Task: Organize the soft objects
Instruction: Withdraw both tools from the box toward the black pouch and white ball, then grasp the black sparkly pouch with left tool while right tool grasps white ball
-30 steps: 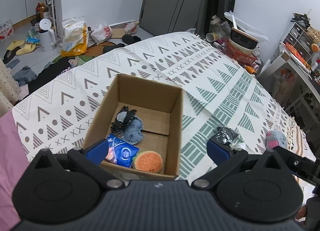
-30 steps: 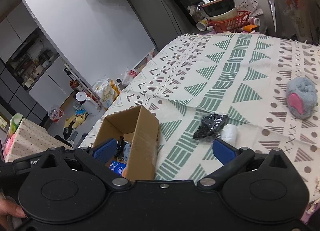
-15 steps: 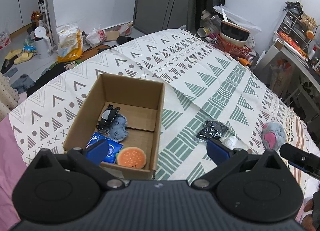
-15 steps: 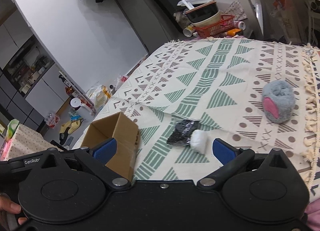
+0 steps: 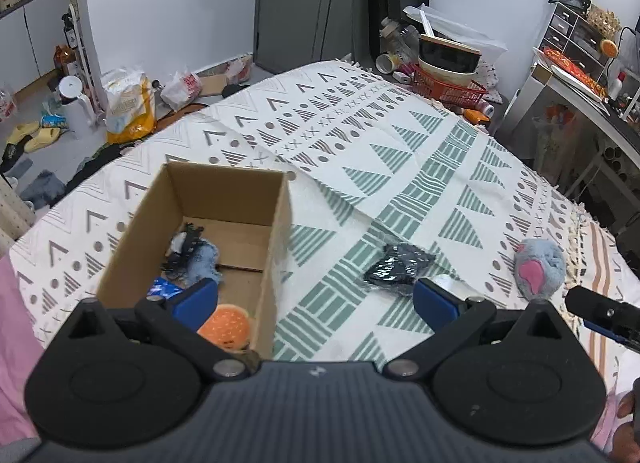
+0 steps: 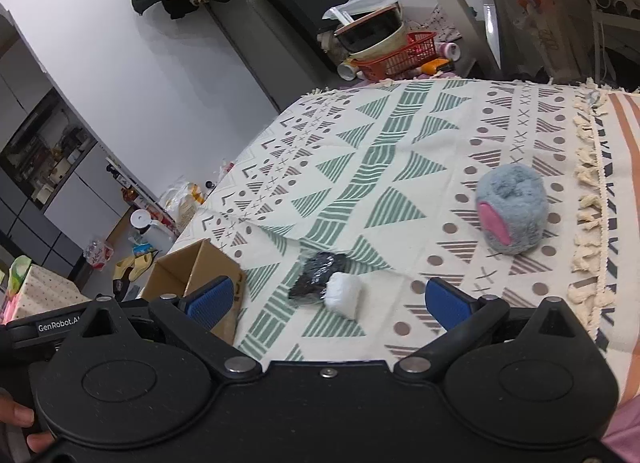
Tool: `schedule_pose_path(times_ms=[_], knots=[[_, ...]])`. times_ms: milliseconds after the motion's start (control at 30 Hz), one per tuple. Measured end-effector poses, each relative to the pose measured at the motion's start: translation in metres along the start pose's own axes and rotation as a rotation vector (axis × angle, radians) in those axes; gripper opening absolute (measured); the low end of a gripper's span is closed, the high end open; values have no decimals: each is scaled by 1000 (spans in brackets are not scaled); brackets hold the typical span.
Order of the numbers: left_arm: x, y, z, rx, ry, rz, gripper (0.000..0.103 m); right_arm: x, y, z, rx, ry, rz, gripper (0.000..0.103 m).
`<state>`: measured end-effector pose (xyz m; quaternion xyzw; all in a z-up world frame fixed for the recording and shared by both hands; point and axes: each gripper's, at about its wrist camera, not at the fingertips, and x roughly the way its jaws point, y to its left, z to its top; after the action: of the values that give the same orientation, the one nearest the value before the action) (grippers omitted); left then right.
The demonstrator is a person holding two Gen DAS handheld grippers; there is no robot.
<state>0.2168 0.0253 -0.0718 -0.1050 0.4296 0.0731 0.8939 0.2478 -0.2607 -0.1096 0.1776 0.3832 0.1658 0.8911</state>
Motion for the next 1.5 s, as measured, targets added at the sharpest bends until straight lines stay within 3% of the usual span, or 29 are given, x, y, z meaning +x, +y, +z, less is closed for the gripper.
schedule_pose_path(times_ms=[167, 300, 400, 600, 767, 1133, 1233, 1300, 1500], knots=[[10, -11, 2, 17, -8, -4, 103, 11, -16, 2, 48, 11, 13, 101], [21, -17, 4, 32, -9, -35, 100, 30, -27, 2, 134, 54, 53, 82], [30, -24, 5, 51, -16, -42, 99, 46, -32, 1, 184, 83, 80, 74], [58, -32, 8, 63, 8, -74, 83, 77, -36, -2, 253, 145, 124, 62], [86, -34, 11, 60, 54, -99, 68, 106, -38, -4, 283, 196, 128, 58], [147, -46, 17, 78, 134, -156, 67, 159, -51, -9, 360, 301, 120, 52], [159, -48, 18, 79, 151, -168, 67, 168, -52, -10, 367, 324, 118, 47], [167, -50, 19, 80, 164, -182, 67, 173, -56, -12, 383, 339, 117, 39], [182, -53, 18, 68, 173, -206, 68, 174, -62, -9, 394, 319, 99, 35]])
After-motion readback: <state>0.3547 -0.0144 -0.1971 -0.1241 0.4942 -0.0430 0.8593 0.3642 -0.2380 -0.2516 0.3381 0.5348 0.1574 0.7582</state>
